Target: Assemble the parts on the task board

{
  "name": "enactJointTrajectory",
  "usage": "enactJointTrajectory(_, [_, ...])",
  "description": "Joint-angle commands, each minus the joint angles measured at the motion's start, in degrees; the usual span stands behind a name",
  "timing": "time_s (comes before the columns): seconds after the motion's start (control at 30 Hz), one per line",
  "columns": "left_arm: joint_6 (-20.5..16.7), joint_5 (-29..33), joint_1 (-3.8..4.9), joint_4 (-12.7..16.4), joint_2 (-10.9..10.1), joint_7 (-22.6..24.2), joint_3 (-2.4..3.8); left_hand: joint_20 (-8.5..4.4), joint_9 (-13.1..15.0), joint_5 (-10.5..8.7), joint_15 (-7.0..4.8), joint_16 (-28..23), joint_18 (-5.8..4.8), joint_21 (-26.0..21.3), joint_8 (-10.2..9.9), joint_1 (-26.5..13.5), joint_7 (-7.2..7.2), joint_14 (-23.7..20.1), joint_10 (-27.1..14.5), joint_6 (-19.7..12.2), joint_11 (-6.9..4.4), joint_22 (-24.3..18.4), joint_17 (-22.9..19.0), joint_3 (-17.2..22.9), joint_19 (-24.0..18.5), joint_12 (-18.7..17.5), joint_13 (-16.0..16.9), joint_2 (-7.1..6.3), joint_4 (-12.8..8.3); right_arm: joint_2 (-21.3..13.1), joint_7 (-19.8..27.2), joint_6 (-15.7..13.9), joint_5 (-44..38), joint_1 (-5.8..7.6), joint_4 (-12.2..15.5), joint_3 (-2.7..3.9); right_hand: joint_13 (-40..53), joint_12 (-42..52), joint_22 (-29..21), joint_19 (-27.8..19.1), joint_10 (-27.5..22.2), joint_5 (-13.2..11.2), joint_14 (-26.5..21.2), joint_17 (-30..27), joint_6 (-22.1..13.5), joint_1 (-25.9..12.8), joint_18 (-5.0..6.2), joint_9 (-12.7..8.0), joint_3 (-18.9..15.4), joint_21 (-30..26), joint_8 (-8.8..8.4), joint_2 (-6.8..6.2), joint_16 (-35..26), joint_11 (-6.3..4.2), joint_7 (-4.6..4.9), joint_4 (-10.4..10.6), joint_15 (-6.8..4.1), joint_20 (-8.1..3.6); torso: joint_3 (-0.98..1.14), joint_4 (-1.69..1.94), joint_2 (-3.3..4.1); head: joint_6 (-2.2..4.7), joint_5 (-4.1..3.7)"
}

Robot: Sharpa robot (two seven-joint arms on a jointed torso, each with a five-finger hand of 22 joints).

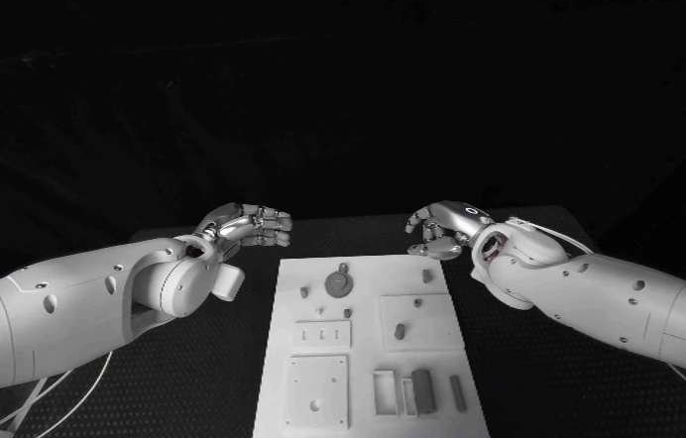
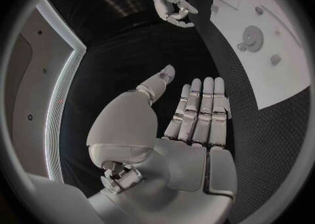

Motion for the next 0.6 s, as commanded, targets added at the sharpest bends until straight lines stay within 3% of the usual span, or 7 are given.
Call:
enactJointTrajectory(0.03, [2.3, -0.1, -0.11, -0.1, 0.0, 1.3, 0.02, 0.0, -0.1, 0.23, 0.26, -0.3, 1.07, -0.2, -0.3, 0.0, -0.07, 0.2, 0.1, 0.2, 0.22, -0.1, 0.1, -0.1, 0.3, -0.3, -0.1, 0.05, 0.0, -1.0, 7.1, 5.2, 9.7, 0.05, -1.9, -0.02, -0.4, -1.4, 0.3, -1.9, -2.8, 0.1, -1.5, -1.0, -0.1, 0.0, 1.59, 0.1, 0.2, -1.2, -0.03, 0.41, -1.8, -0.11, -0.31, -0.2, -0.18, 0.84, 0.41, -0.84, -0.22, 0.44, -0.57])
enactJointTrajectory(0.23, [2.6, -0.2, -0.39, -0.4, -0.1, 1.3, 0.02, 0.0, -0.1, 0.23, 0.26, -0.3, 1.07, -0.2, -0.3, 0.0, -0.07, 0.2, 0.1, 0.2, 0.22, -0.1, 0.1, -0.1, 0.3, -0.3, -0.1, 0.05, 0.0, -2.5, 9.2, 5.8, 10.2, -0.03, -4.5, -0.06, -3.4, -7.4, -0.5, -3.8, -12.9, 0.1, -1.7, -2.1, -1.6, 2.8, 1.73, 0.2, 0.6, -3.5, -0.32, -0.34, -2.4, 0.72, 0.26, -1.7, 0.52, 2.38, 0.94, -1.22, -0.21, 0.44, -0.4])
enactJointTrajectory(0.33, [2.7, -0.2, -0.49, -0.5, 0.0, 1.3, 0.02, 0.05, 0.0, 0.22, 0.31, -0.3, 1.03, -0.3, -0.2, 0.1, -0.65, 0.1, 0.1, 0.4, -0.16, -0.1, 0.1, -0.1, 0.2, -0.4, -0.1, 0.11, 0.0, -2.8, 9.8, 6.0, 8.7, -0.36, -5.6, -0.12, -1.7, -5.7, -0.4, -3.8, -14.4, 0.2, -1.8, -2.1, -2.2, 3.8, 1.73, 0.3, 0.2, -3.6, -0.39, -0.74, -2.1, 0.75, 0.31, -1.4, 0.57, 2.6, 0.86, -1.2, -0.22, 0.45, -0.51])
enactJointTrajectory(0.37, [2.6, -0.2, -0.51, -0.6, 0.0, 1.3, 0.02, 0.05, 0.0, 0.22, 0.31, -0.4, 1.03, -0.3, -0.2, 0.1, -0.66, 0.1, 0.1, 0.4, -0.17, -0.1, 0.1, -0.1, 0.2, -0.4, -0.1, 0.11, 0.0, -2.8, 9.9, 6.1, 8.4, -0.5, -5.9, -0.13, -0.8, -4.5, -0.4, -3.7, -14.6, 0.2, -1.9, -2.1, -2.2, 4.0, 1.73, 0.3, 0.0, -3.6, -0.35, -0.76, -2.0, 0.8, 0.19, -1.4, 0.5, 2.66, 0.73, -1.18, -0.23, 0.44, -0.54])
enactJointTrajectory(0.47, [2.7, -0.2, -0.61, -0.8, 0.2, 1.0, 0.02, 0.05, 0.0, 0.22, 0.31, -0.4, 1.02, -0.3, -0.3, 0.0, -0.67, 0.1, 0.1, 0.3, -0.18, -0.1, 0.1, -0.1, 0.2, -0.4, -0.1, 0.09, 0.0, -2.7, 11.0, 6.4, 7.9, -1.38, -7.4, -0.22, 10.0, 10.1, 0.0, -2.9, -12.2, 1.0, -1.3, -0.9, -2.5, 4.8, 1.73, 0.6, -1.4, -2.9, -0.07, -1.03, 0.8, 0.17, -0.6, -1.6, -0.06, 2.65, 0.6, -1.13, -0.28, 0.39, -0.74])
enactJointTrajectory(0.53, [2.7, -0.2, -0.69, -0.9, 0.3, 1.0, 0.02, 0.05, -0.1, 0.21, 0.32, -0.4, 1.02, -0.3, -0.3, 0.0, -0.61, 0.1, 0.1, 0.2, -0.17, -0.1, 0.1, -0.2, 0.2, -0.5, -0.1, 0.05, 0.0, -2.3, 11.6, 6.8, 7.9, -1.97, -8.7, -0.23, 15.3, 19.3, 0.5, -1.1, -12.6, -0.1, -0.3, 0.3, -2.1, 5.3, 1.73, 0.8, -1.7, -1.7, 0.27, -0.37, 3.5, 0.3, -0.08, -1.6, 0.06, 1.93, 0.6, -1.09, -0.29, 0.39, -0.95])
enactJointTrajectory(0.6, [2.7, -0.2, -0.78, -1.0, 0.4, 1.0, 0.02, 0.05, -0.1, 0.21, 0.32, -0.4, 1.02, -0.3, -0.4, -0.1, -0.54, 0.1, 0.0, 0.2, -0.15, -0.1, 0.2, -0.3, 0.2, -0.5, -0.1, 0.03, 0.1, -1.8, 12.3, 7.5, 7.9, -2.59, -10.0, -0.3, 14.7, 25.7, 0.6, 0.5, -12.7, 0.0, 2.6, 4.8, -2.0, 5.4, 1.73, 0.9, -1.7, -0.9, 0.4, -0.37, 5.5, 0.34, -0.28, -1.7, 0.18, 1.05, 0.53, -0.96, -0.3, 0.32, -1.06])
